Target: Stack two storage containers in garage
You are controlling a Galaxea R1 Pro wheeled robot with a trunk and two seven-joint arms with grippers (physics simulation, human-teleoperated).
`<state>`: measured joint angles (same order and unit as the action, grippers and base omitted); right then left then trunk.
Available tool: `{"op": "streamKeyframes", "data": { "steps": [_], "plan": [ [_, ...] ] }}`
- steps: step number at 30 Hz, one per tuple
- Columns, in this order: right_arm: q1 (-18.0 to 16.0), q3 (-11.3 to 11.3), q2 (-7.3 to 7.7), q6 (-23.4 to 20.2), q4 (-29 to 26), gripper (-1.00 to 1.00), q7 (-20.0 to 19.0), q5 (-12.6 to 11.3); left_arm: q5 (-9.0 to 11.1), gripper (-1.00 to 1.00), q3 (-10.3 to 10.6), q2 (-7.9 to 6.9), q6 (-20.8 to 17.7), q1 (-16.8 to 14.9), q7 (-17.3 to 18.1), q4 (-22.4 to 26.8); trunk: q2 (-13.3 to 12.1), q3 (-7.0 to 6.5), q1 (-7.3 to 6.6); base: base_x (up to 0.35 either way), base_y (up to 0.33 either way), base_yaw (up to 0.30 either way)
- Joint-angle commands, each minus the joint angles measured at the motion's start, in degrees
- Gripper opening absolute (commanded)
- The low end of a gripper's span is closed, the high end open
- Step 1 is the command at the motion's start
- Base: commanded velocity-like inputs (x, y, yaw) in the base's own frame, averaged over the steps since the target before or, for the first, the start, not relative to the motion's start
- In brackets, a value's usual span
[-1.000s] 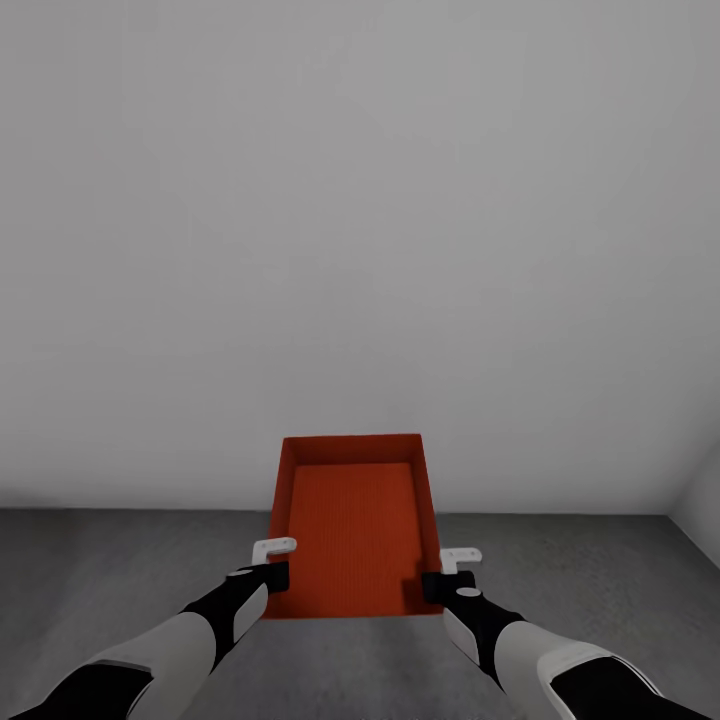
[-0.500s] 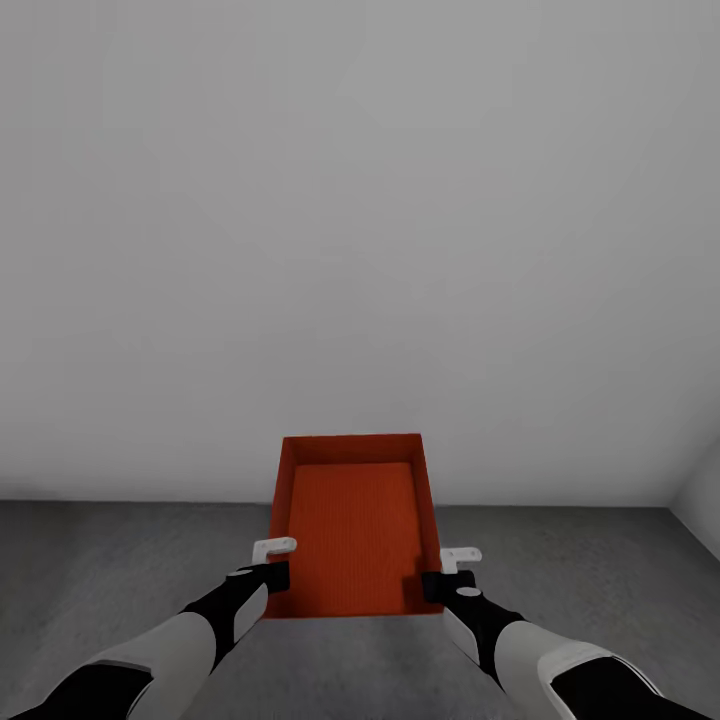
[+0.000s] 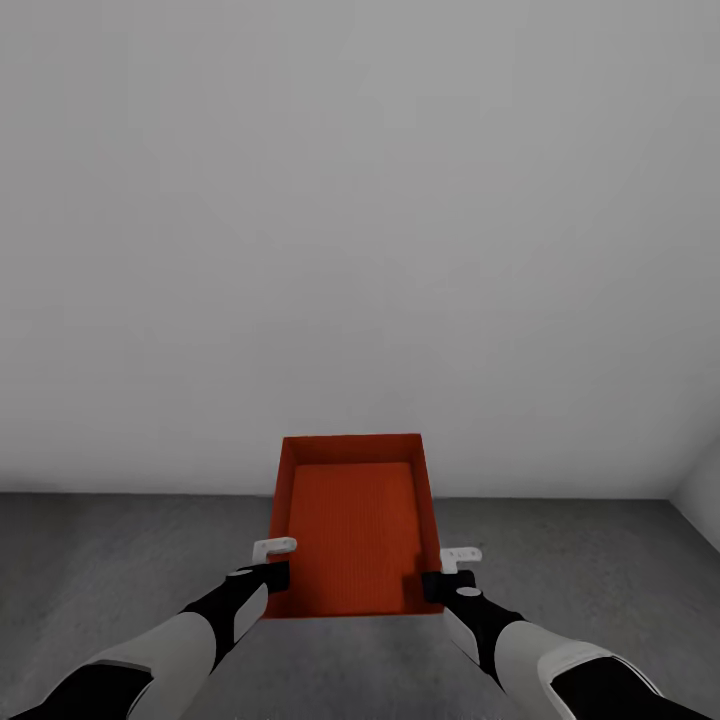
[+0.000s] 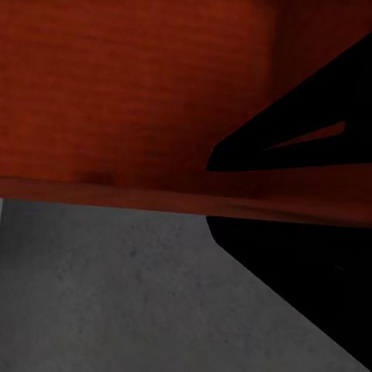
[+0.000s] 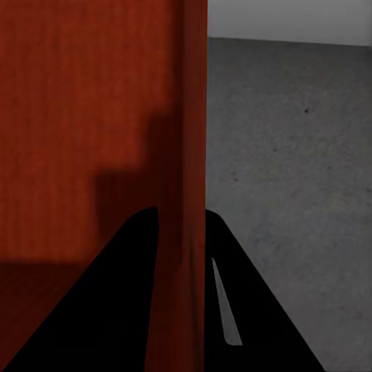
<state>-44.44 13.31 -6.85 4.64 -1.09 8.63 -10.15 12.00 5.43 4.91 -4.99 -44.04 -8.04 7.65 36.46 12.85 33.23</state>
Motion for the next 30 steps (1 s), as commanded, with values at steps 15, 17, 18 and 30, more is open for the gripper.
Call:
{"op": "streamKeyframes", "data": {
  "steps": [15, 17, 18, 30],
  "plan": [
    [0.0, 0.7, 0.0, 0.3, 2.9, -1.0, 0.2, -1.0, -0.8, -1.0, -1.7, -0.34, -0.3, -0.1, -2.9, 0.3, 6.1, 4.17, 3.31, 0.0, 0.0, 0.0],
    [0.0, 0.7, 0.0, 0.3, 2.9, -1.0, 0.2, -1.0, -0.8, -1.0, -1.7, -0.34, -0.3, -0.1, -2.9, 0.3, 6.9, 4.71, 3.75, 0.0, 0.0, 0.0],
    [0.0, 0.7, 0.0, 0.3, 2.9, -1.0, 0.2, -1.0, -0.8, -1.0, -1.7, -0.34, -0.3, -0.1, -2.9, 0.3, 7.3, 4.98, 3.97, 0.0, 0.0, 0.0],
    [0.0, 0.7, 0.0, 0.3, 2.8, -1.0, 0.2, -1.0, -0.8, -1.0, -1.7, -0.34, -0.3, -0.1, -2.9, 0.3, 12.1, 8.25, 6.61, 0.0, 0.0, 0.0]
  ]
}}
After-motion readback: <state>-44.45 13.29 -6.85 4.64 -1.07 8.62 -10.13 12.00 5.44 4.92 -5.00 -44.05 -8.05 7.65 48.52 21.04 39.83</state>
